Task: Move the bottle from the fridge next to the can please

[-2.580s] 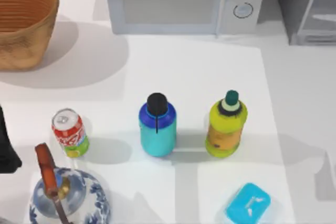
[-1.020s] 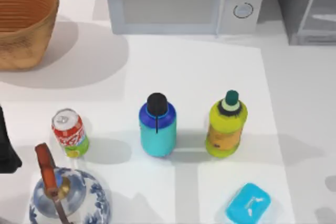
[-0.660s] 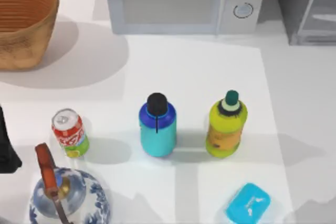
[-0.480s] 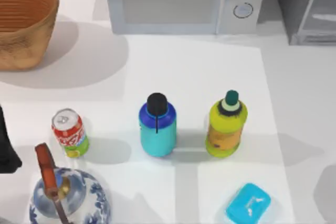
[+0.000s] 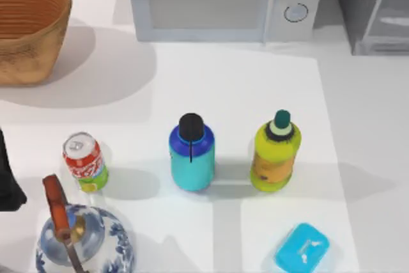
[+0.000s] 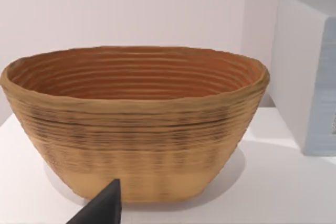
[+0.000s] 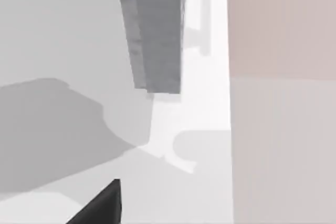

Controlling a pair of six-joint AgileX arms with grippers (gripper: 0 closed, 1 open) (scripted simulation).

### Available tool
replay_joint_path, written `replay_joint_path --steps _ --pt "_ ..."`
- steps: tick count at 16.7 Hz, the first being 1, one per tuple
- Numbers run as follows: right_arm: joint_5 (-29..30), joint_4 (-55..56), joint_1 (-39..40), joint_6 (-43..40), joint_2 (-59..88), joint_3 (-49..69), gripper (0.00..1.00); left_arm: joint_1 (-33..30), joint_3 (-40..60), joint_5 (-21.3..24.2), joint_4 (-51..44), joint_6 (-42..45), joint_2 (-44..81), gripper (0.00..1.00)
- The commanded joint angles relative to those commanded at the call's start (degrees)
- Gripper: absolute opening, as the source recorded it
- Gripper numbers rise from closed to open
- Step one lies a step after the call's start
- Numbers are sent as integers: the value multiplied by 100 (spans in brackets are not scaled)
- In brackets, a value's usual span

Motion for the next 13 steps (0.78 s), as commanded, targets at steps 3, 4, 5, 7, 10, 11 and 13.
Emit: replay_joint_path --steps 3,4,5,7,10,11,13 --pt "-99 49 -157 -166 172 46 100 0 0 0 0 0 0 100" --pt "-99 49 -157 -166 172 46 100 0 0 0 0 0 0 100" --pt "-99 49 -157 -166 172 46 100 0 0 0 0 0 0 100" --pt "-89 49 -132 -150 157 27 100 0 0 0 0 0 0 100" --pt "-61 379 105 209 174 24 100 0 0 0 0 0 0 100" --pt "-35 587 258 448 180 21 100 0 0 0 0 0 0 100" --pt "50 1144 669 1108 194 9 100 0 0 0 0 0 0 100"
